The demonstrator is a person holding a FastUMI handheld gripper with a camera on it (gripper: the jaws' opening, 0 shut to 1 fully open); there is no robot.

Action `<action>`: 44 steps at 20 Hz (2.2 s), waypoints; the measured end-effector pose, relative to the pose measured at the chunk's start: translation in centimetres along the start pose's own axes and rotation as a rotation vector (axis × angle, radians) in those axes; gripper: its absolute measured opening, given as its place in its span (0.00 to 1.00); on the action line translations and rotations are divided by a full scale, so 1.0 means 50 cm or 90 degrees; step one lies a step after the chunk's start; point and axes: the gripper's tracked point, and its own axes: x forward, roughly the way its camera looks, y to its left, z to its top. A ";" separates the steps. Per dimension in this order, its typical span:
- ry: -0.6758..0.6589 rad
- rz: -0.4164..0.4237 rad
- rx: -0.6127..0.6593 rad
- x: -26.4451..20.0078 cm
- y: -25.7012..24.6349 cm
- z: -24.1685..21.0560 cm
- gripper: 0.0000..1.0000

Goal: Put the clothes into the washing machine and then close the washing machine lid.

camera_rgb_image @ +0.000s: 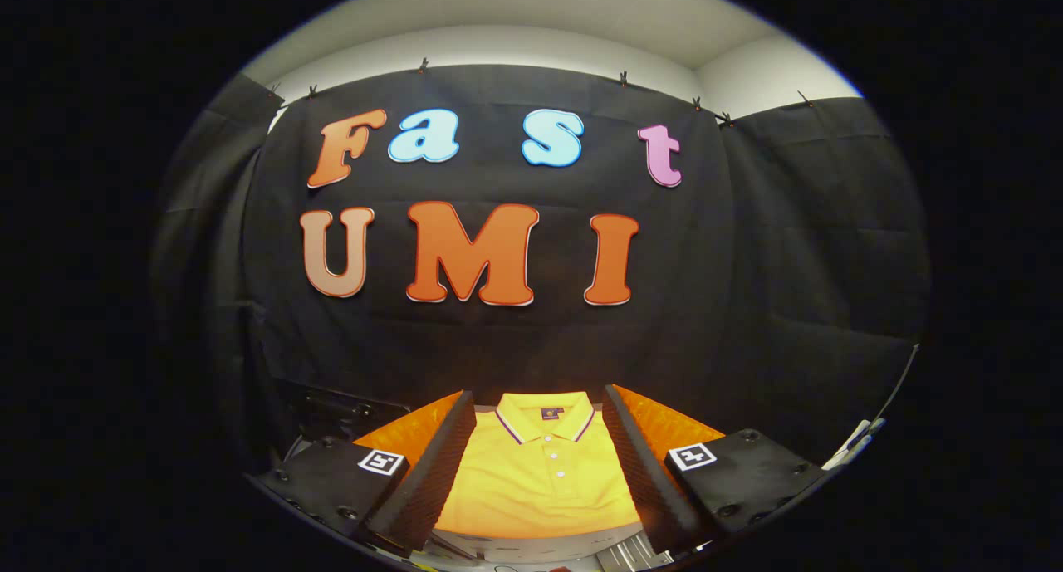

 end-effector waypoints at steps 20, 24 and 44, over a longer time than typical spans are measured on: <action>0.373 0.022 0.057 0.326 -0.027 -0.376 1.00; 0.432 0.024 0.023 0.327 -0.033 -0.387 0.98; 0.508 0.080 0.049 0.334 -0.020 -0.382 0.42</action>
